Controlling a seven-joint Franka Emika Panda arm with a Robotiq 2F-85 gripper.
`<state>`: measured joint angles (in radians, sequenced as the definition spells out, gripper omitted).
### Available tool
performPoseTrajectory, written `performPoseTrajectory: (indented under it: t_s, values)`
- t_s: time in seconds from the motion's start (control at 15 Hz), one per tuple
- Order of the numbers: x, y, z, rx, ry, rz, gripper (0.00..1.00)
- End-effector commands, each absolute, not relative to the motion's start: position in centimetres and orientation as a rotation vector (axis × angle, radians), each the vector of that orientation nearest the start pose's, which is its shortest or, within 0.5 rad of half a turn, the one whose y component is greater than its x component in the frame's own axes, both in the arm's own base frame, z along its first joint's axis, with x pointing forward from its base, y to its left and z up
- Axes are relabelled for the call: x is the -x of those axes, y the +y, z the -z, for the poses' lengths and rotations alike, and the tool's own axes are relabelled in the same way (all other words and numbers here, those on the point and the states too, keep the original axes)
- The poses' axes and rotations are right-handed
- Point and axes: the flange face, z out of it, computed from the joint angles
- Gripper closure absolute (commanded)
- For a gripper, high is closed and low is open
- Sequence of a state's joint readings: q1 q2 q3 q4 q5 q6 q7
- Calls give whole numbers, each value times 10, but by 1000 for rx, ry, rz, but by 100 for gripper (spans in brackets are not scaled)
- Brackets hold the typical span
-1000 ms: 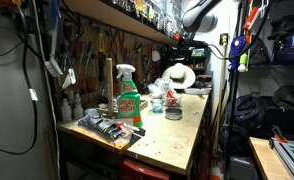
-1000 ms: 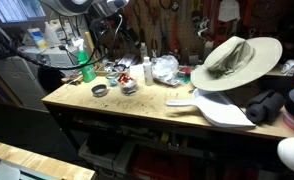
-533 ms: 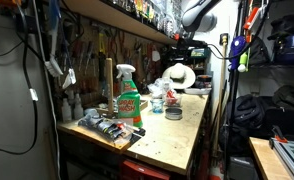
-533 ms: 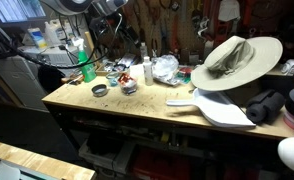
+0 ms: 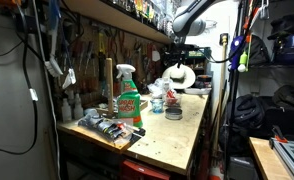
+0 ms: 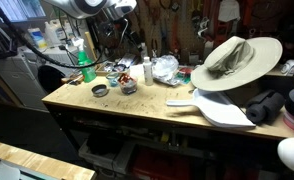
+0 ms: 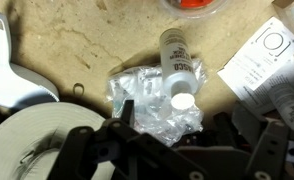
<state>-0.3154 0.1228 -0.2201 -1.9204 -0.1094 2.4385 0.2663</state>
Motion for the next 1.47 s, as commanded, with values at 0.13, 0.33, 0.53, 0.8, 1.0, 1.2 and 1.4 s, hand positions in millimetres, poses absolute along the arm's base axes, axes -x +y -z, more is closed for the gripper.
performPoseTrajectory:
  t_s: [0.13, 0.33, 0.53, 0.8, 1.0, 1.2, 1.4]
  values:
    - [-572, -334, -458, 3094, 1204, 490, 0]
    - [-580, -346, -453, 3112, 1236, 414, 0]
    - [-587, -353, -449, 3124, 1250, 330, 0]
    - [-594, -359, -442, 3141, 1251, 218, 0]
    - [-600, -360, -435, 3152, 1229, 156, 0]
    - [-606, -363, -430, 3171, 1184, 122, 0]
    - [-610, -367, -424, 3183, 1126, 78, 0]
